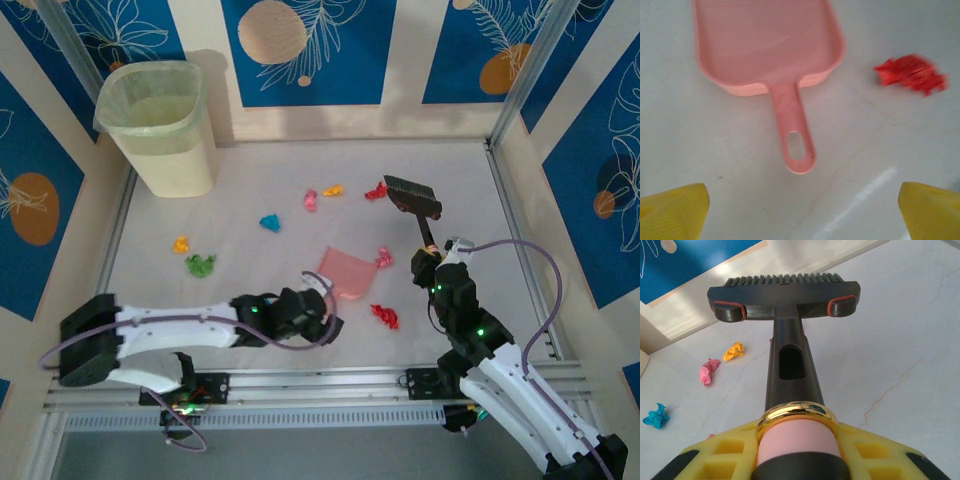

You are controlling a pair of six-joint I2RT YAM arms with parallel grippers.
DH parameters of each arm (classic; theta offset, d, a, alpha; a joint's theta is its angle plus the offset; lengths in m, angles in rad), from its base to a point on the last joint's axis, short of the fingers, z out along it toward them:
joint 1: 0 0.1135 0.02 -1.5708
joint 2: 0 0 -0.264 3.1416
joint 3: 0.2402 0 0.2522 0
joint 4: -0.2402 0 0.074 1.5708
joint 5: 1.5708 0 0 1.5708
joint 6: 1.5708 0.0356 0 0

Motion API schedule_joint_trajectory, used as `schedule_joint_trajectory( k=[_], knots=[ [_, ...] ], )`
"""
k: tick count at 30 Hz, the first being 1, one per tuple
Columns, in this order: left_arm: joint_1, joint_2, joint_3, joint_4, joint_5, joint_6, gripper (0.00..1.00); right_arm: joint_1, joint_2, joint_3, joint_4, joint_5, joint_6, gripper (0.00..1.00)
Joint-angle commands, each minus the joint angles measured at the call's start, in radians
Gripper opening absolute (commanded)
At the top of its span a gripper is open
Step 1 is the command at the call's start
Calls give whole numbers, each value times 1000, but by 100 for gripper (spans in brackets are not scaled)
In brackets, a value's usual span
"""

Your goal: Sweep away the paper scraps from the table

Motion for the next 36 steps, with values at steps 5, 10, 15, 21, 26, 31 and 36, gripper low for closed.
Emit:
schedule_joint_trajectory(
  k=[5, 10, 15, 21, 26, 31, 36],
  knots=[
    [-49, 185, 65, 34, -170, 67, 97, -4, -10, 19, 54, 14, -5, 0],
    [-35, 272, 117, 8, -176, 33, 91, -4, -10, 19, 53, 14, -5, 0],
    [14, 310, 115, 37, -79, -17, 78, -4, -10, 18, 53, 16, -5, 0],
    [21, 318, 117, 73, -33, -24, 64, -4, -10, 19, 55, 14, -5, 0],
    [32, 332, 126, 69, -17, -31, 58, -4, -10, 19, 51, 16, -5, 0],
    [37, 335, 119, 73, -14, -42, 55, -4, -10, 17, 53, 18, -5, 0],
    [37, 326, 116, 76, -14, -39, 41, -4, -9, 16, 56, 16, -5, 0]
  ],
)
